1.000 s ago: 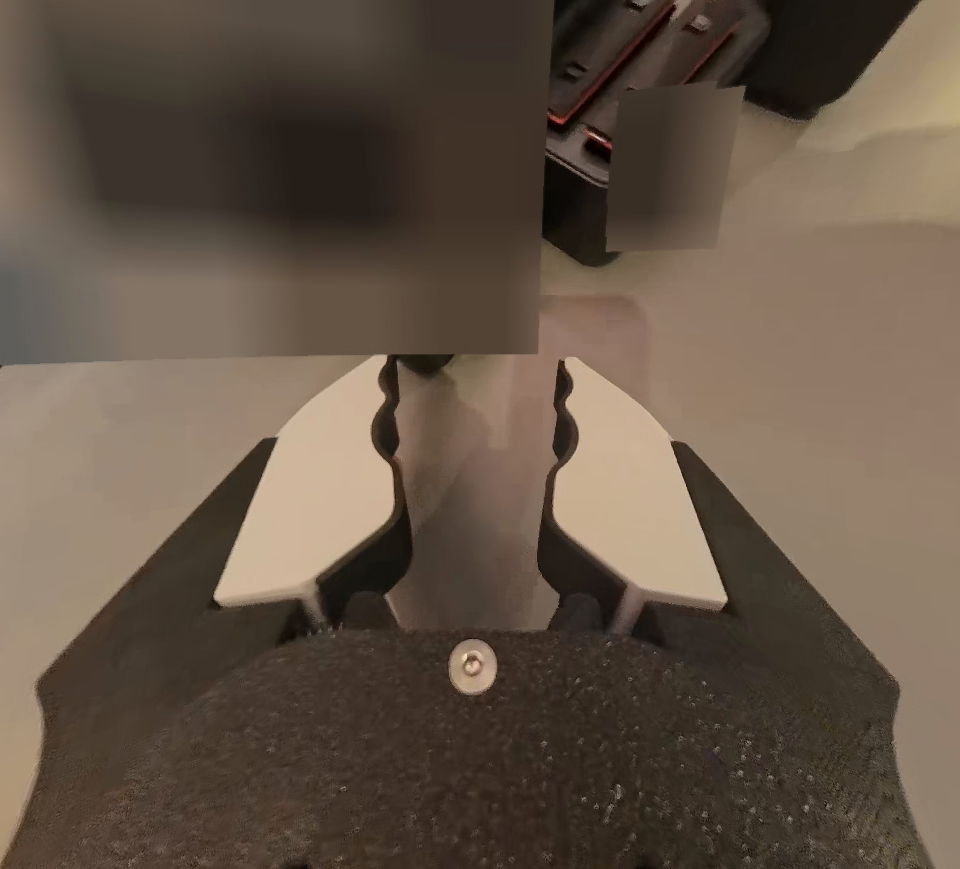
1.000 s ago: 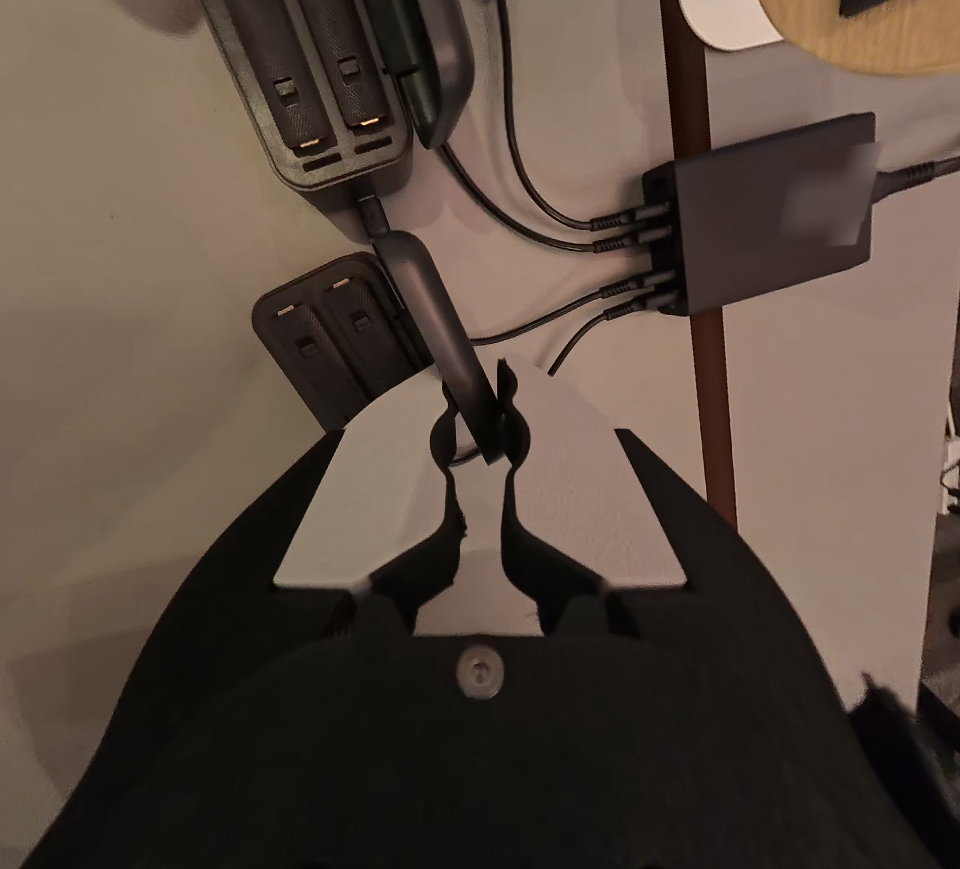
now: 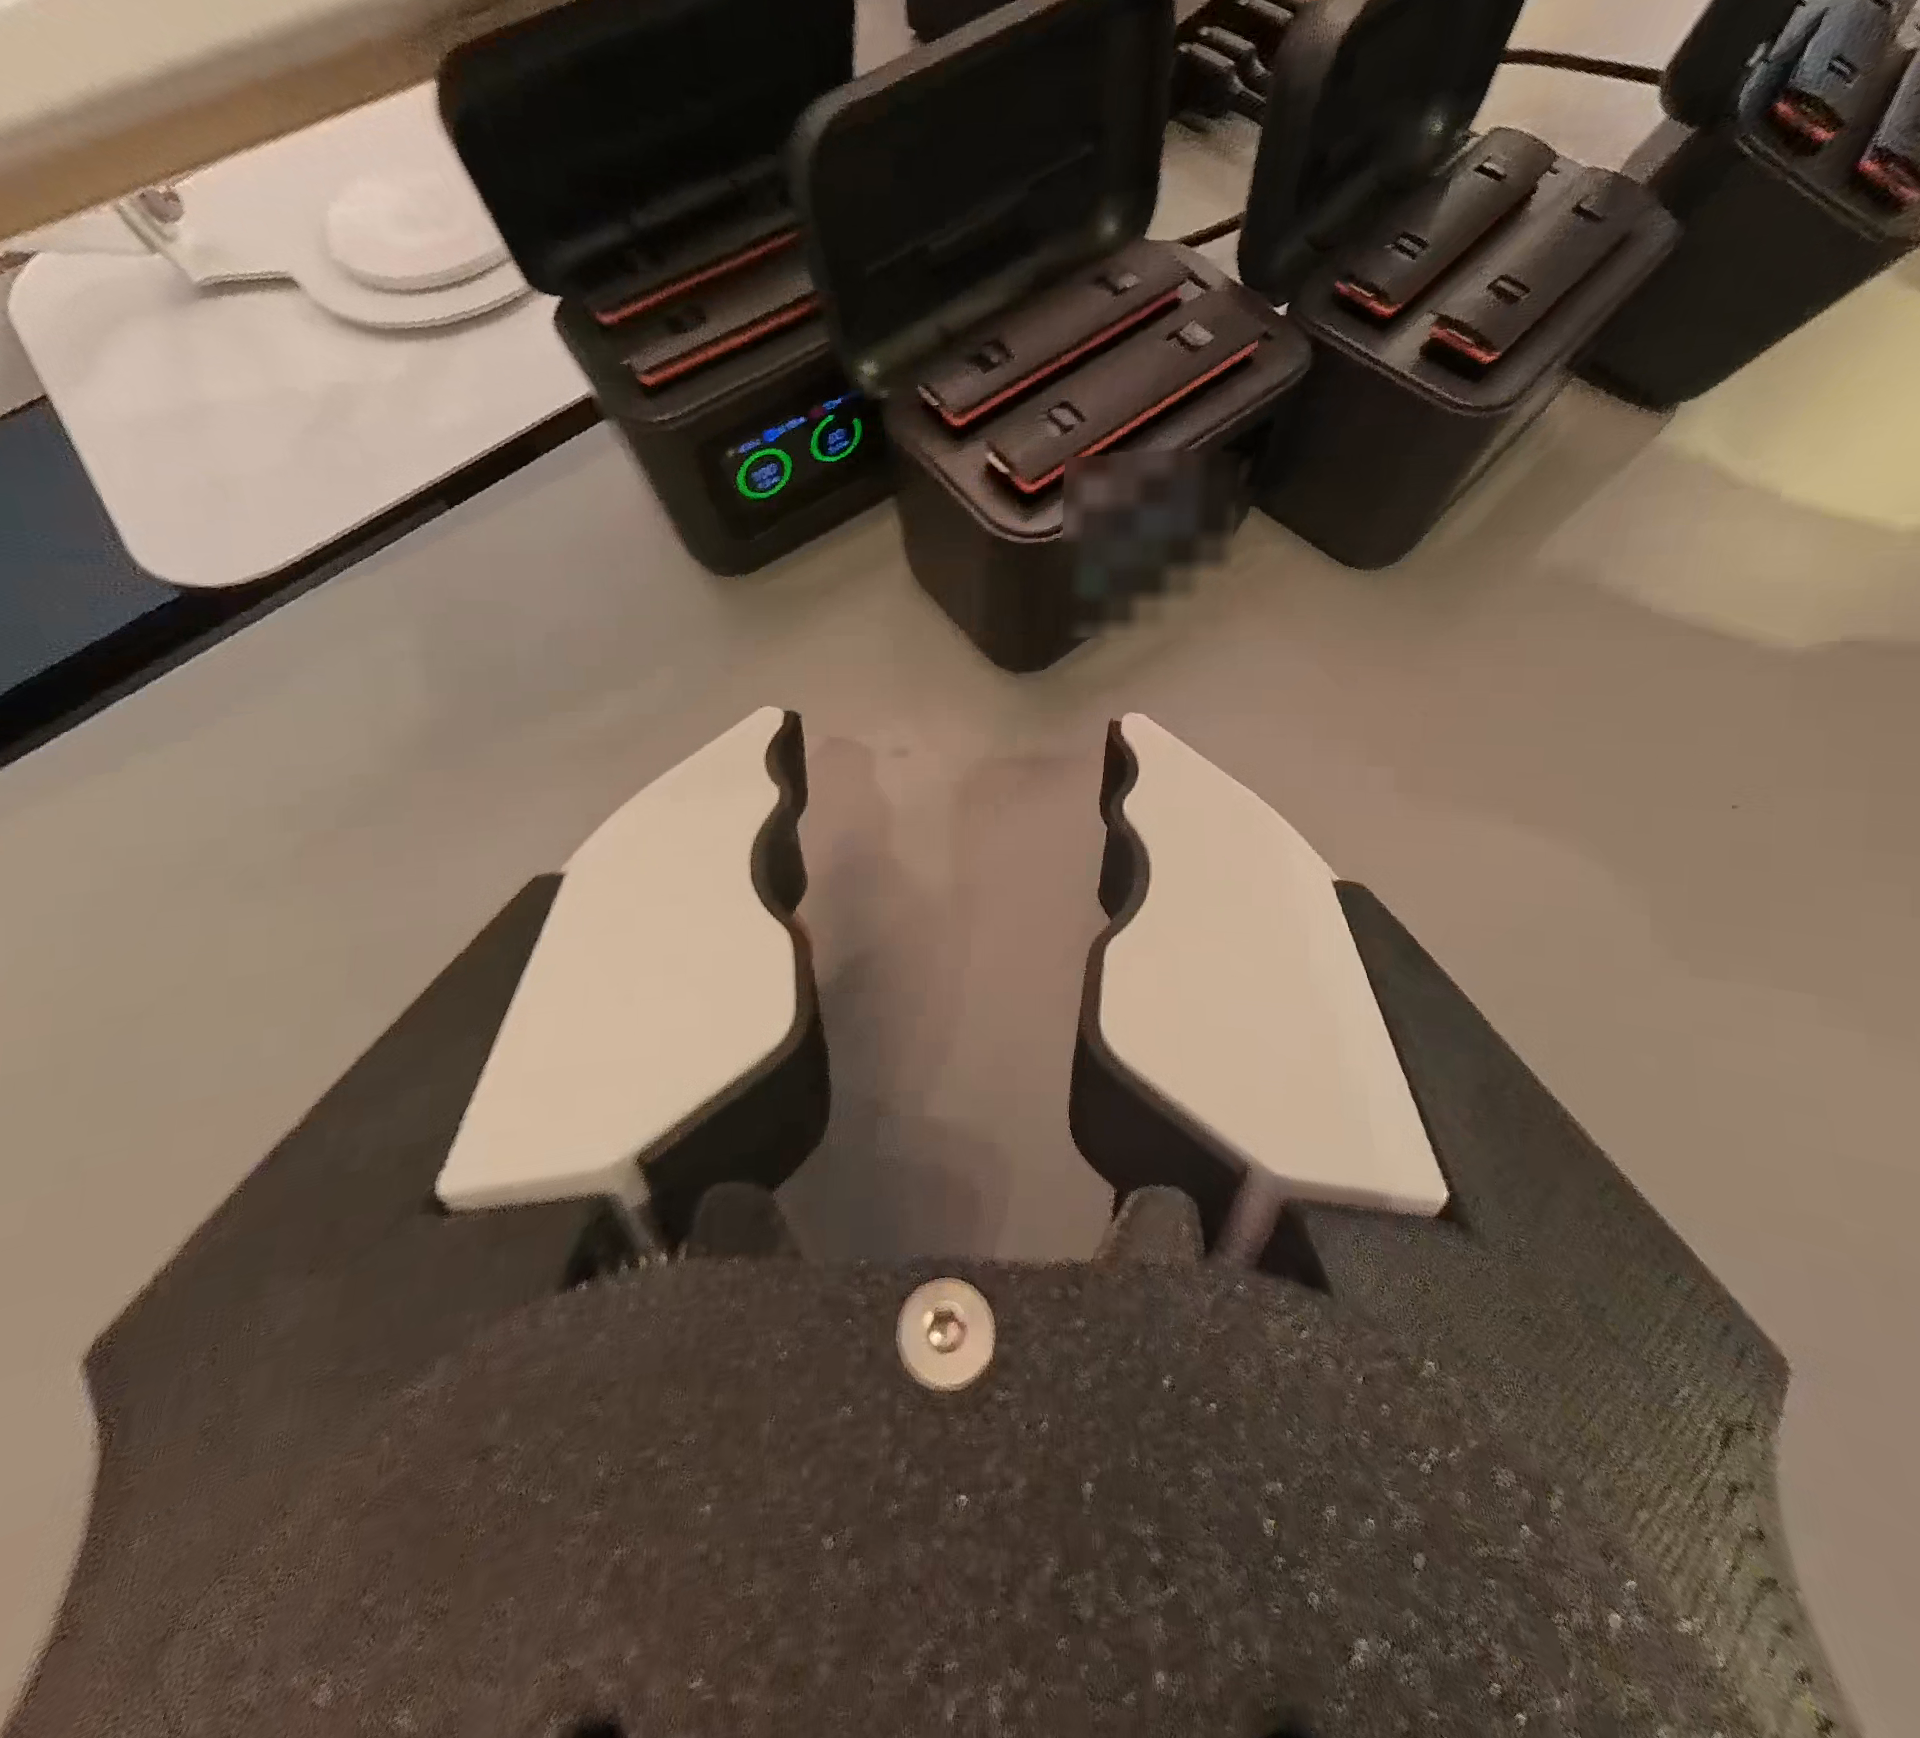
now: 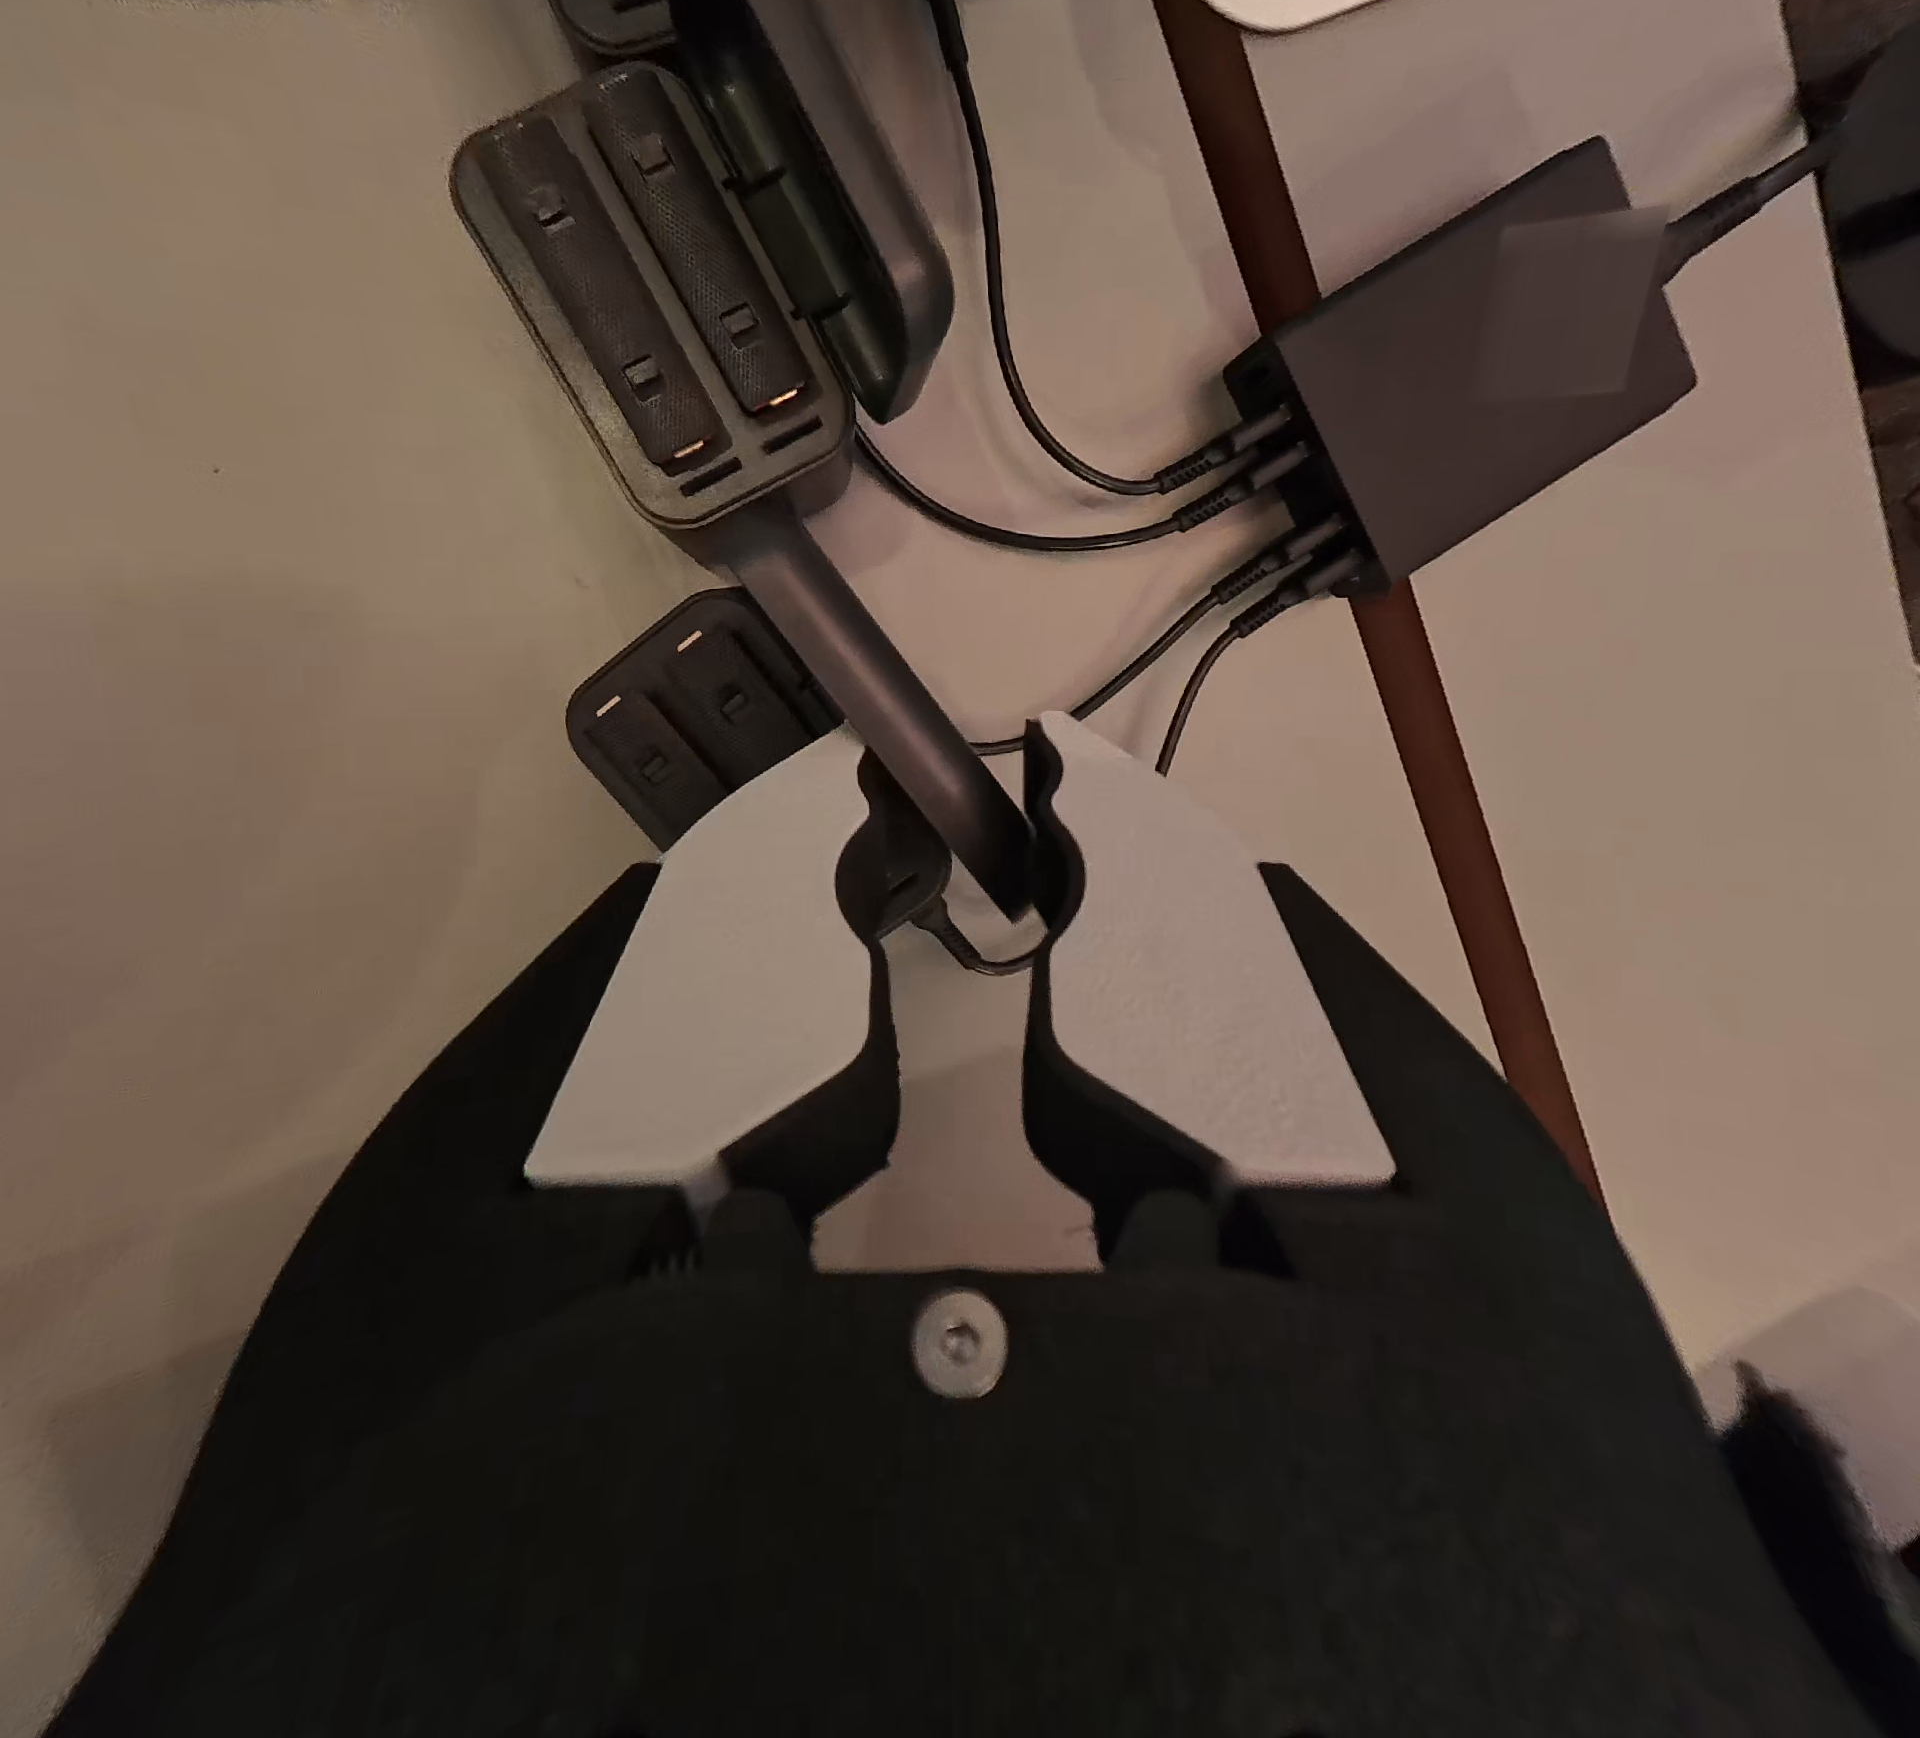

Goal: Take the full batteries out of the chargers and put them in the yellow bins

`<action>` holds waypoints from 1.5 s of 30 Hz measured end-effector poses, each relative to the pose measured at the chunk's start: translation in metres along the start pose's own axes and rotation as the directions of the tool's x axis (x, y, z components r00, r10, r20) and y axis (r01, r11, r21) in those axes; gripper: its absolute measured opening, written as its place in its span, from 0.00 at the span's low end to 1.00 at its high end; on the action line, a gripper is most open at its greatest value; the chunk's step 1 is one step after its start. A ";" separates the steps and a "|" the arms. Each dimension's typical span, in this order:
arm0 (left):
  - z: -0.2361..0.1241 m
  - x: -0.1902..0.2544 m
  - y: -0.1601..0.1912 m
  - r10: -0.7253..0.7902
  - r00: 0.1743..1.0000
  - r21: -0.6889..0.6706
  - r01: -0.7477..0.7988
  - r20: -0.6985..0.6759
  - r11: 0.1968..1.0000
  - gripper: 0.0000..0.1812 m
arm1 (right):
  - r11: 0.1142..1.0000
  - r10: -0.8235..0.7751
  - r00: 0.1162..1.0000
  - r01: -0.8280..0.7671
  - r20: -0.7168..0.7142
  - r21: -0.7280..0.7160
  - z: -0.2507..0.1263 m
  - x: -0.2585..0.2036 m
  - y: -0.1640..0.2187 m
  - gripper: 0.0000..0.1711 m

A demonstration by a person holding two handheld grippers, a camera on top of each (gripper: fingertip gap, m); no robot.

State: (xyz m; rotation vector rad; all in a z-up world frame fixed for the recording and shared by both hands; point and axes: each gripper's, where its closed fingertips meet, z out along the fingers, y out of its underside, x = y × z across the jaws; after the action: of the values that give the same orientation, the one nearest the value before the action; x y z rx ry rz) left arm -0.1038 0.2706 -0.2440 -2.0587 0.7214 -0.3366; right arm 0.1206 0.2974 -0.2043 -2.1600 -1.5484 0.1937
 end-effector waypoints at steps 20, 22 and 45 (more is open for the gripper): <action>0.036 0.035 -0.011 0.063 0.992 -0.015 -0.065 -0.114 0.998 0.37 | 0.561 0.201 0.963 0.036 -0.179 0.827 -0.147 -0.052 -0.112 0.41; 0.037 0.039 -0.012 0.070 0.990 -0.013 -0.072 -0.119 0.997 0.38 | 0.556 0.230 0.963 -0.008 -0.144 0.831 -0.138 -0.070 -0.103 0.42; -0.019 0.048 -0.026 -0.001 0.999 0.193 -0.009 0.050 0.981 0.21 | 0.578 0.753 0.589 -0.378 -0.294 0.723 -0.066 -0.105 0.062 0.26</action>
State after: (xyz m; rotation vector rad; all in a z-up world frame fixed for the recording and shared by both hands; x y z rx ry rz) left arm -0.0655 0.2393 -0.2133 -1.8753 0.6368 -0.3387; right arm 0.1614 0.1661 -0.1906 -1.8574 -0.2608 0.1782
